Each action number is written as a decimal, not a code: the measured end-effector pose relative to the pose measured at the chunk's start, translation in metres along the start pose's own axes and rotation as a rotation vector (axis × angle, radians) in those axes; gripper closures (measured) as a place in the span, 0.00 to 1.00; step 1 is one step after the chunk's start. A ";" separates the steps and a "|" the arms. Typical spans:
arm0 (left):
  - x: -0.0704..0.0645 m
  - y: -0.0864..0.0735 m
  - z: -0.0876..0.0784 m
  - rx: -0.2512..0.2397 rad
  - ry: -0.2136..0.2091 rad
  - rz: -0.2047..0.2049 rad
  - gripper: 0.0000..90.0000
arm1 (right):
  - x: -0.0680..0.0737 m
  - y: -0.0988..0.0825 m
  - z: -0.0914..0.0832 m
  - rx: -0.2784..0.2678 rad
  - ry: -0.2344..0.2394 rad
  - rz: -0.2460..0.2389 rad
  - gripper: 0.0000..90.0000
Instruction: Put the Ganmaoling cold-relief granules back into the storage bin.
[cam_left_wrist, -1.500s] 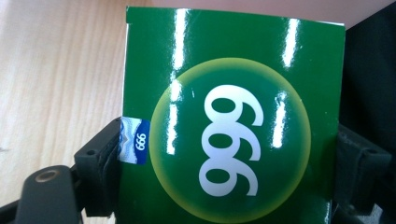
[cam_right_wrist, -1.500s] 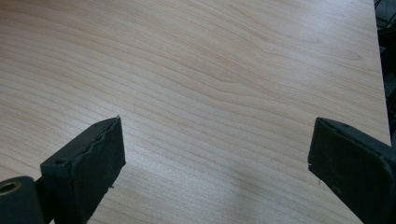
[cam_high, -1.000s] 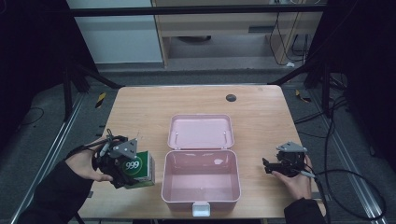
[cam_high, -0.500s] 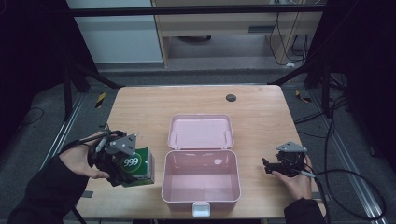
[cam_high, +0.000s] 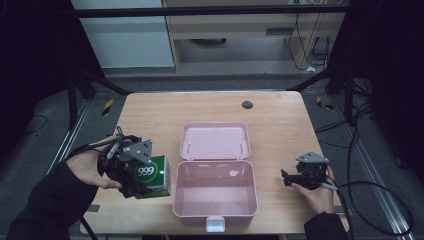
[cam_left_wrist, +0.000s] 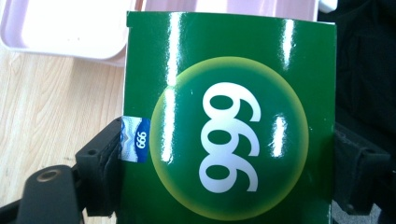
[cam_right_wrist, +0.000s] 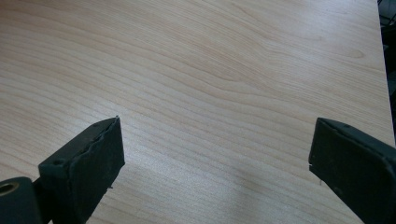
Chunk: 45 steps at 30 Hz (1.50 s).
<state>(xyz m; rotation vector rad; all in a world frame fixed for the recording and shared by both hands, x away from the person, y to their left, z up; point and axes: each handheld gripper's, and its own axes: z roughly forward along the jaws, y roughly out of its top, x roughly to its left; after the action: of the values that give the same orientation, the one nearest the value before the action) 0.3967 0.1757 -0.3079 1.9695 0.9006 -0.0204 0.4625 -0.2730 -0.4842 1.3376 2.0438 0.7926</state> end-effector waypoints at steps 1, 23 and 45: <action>-0.001 0.001 0.001 0.002 -0.004 0.011 0.16 | 0.000 0.000 0.000 0.000 0.000 0.000 0.04; -0.023 0.020 0.027 0.022 -0.040 0.028 0.16 | 0.000 0.000 0.001 0.008 -0.004 -0.006 0.04; -0.009 0.039 0.051 0.318 -0.123 0.423 0.16 | 0.001 -0.001 0.002 0.013 -0.003 -0.011 0.04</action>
<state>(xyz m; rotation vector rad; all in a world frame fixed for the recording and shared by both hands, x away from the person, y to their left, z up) 0.4297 0.1207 -0.3041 2.3930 0.4049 -0.0433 0.4628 -0.2718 -0.4860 1.3327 2.0557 0.7737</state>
